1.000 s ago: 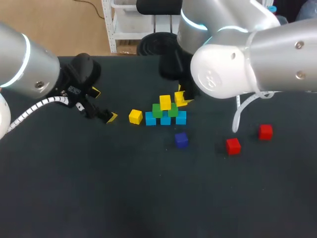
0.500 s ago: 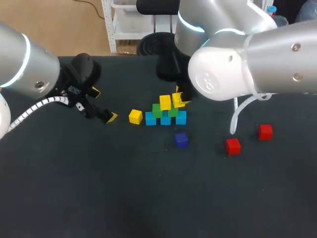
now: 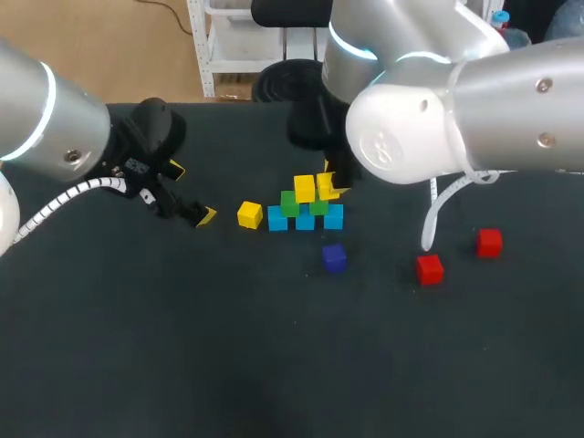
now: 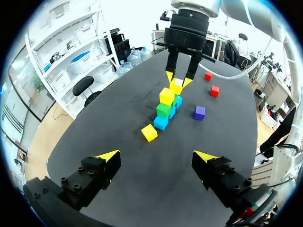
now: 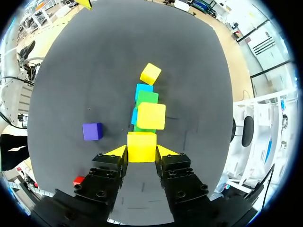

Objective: Place the blue cubes, place green cubes on the blue cubes, place the yellow cubes on the green cubes, then place the red cubes on the yellow cubes, and place purple cube on the red cubes.

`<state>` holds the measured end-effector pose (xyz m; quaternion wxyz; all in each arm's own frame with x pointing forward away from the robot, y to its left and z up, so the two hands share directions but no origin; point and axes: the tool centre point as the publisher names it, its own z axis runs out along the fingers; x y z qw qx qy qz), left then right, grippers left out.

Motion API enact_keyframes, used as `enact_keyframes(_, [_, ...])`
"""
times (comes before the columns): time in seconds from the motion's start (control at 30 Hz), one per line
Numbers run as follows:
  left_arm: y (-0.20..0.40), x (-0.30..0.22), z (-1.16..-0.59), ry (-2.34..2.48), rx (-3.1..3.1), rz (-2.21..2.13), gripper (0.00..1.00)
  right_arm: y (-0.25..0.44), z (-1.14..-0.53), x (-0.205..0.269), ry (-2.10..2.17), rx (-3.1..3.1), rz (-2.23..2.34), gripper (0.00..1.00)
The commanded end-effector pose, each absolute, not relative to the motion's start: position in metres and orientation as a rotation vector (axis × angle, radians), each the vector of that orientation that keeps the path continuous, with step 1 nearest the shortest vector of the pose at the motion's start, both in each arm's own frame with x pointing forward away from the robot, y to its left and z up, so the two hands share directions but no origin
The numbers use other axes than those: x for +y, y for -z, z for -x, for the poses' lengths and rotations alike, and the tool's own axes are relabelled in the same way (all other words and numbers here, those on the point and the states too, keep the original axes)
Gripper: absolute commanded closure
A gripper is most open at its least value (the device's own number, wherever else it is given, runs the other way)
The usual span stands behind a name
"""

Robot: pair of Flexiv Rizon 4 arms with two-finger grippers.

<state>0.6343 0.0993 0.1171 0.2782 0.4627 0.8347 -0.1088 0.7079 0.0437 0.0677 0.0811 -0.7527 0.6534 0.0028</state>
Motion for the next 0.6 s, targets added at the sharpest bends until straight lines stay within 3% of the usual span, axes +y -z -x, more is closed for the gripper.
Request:
enact_keyframes(0.03, [-0.1167,0.1009,-0.6343,0.298,2.235,-1.244,0.00,-0.0668,-0.7098,0.0431,-0.009,1.958,2.245,1.00])
enact_keyframes(0.6, [-0.1167,0.1009,-0.6343,0.298,2.235,-1.244,0.00,-0.0636,-0.7144,0.0445,-0.024,1.995,2.207,1.00])
